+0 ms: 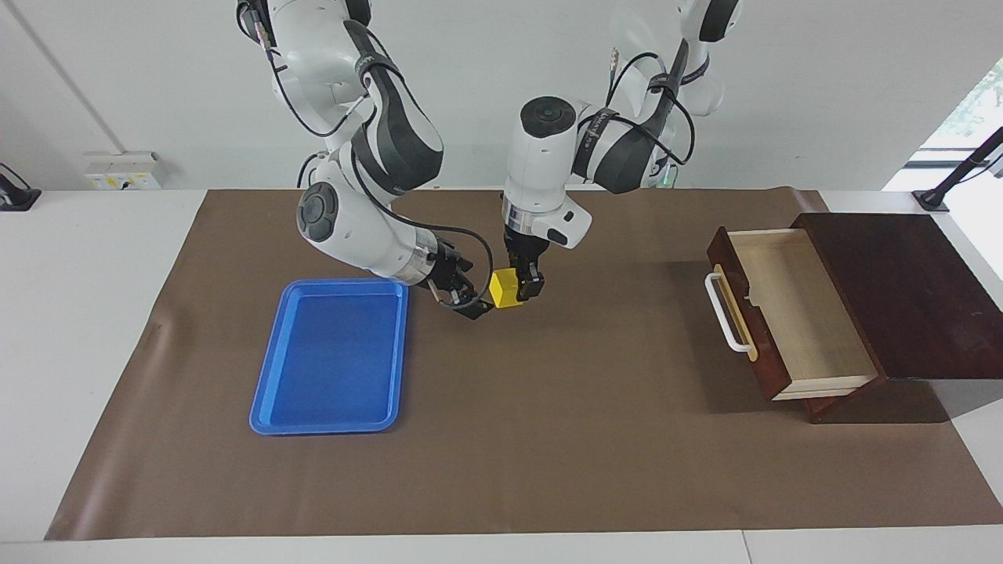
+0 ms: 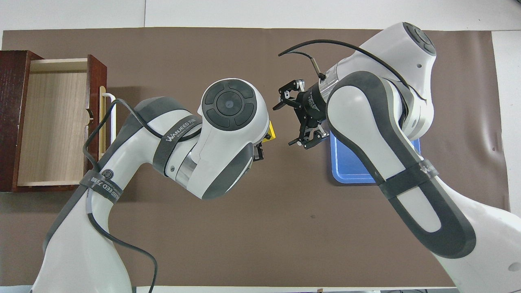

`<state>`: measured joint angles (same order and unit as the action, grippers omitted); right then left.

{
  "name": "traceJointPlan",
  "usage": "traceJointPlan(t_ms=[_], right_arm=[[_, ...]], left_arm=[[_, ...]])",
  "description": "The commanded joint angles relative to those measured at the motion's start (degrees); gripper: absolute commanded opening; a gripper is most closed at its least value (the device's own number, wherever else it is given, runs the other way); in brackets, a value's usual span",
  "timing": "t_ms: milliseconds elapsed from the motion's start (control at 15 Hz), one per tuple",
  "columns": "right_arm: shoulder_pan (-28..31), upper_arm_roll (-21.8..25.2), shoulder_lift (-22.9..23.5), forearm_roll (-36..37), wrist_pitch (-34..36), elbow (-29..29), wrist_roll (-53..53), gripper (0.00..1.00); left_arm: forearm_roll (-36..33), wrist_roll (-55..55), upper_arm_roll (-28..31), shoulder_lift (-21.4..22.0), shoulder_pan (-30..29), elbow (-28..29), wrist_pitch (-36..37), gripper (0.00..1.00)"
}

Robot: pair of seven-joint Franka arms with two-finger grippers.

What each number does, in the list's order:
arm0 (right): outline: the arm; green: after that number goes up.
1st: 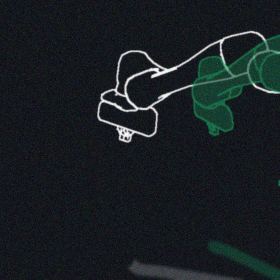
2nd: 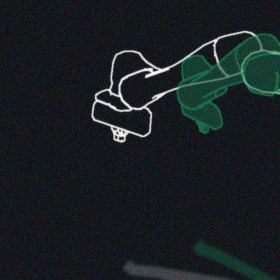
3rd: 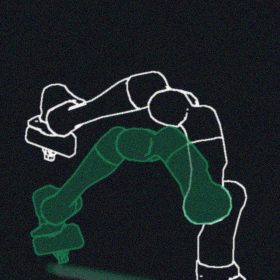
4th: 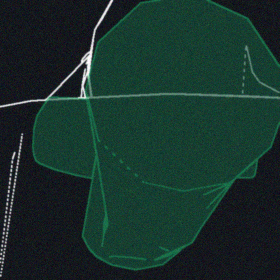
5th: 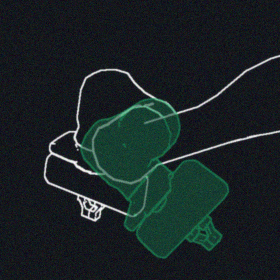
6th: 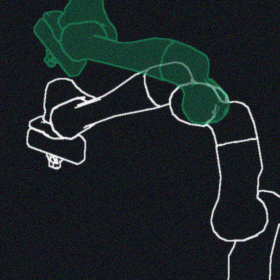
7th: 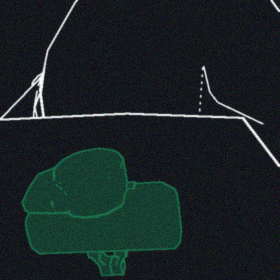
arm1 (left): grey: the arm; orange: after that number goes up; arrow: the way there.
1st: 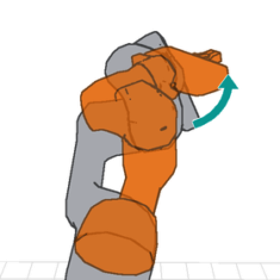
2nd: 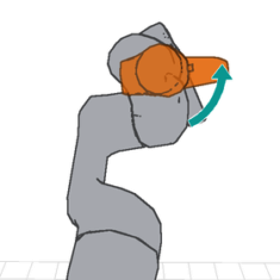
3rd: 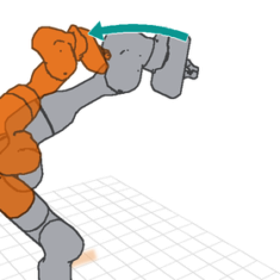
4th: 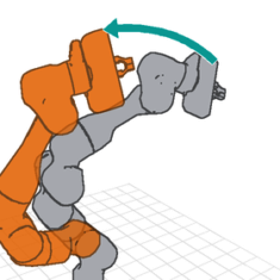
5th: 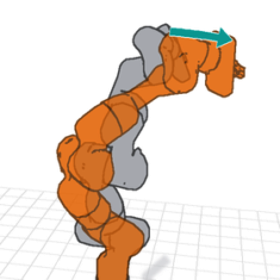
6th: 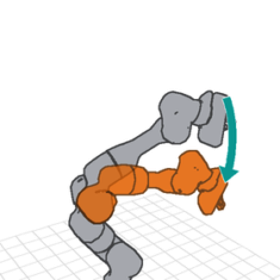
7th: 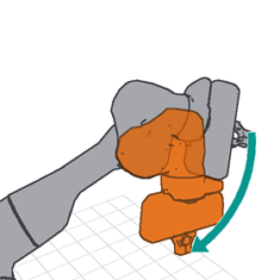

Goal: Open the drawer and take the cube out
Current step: 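Close the right gripper on the yellow cube held by the left gripper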

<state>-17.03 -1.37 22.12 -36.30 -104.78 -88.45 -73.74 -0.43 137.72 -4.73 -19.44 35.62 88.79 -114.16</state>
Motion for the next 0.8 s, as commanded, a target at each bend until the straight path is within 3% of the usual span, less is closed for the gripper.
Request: traceJointPlan(t_ms=[0, 735], right_arm=[[0.50, -0.13, 0.38, 0.71, 0.19, 0.03, 3.95, 1.00], [0.95, 0.14, 0.46, -3.60, -2.00, -0.41, 0.71, 1.00]], left_arm=[[-0.36, 1.05, 0.77, -0.51, 0.77, -1.42, -0.18, 0.00], [-0.45, 2.11, 0.68, -0.60, 0.77, -1.60, -1.06, 0.00]])
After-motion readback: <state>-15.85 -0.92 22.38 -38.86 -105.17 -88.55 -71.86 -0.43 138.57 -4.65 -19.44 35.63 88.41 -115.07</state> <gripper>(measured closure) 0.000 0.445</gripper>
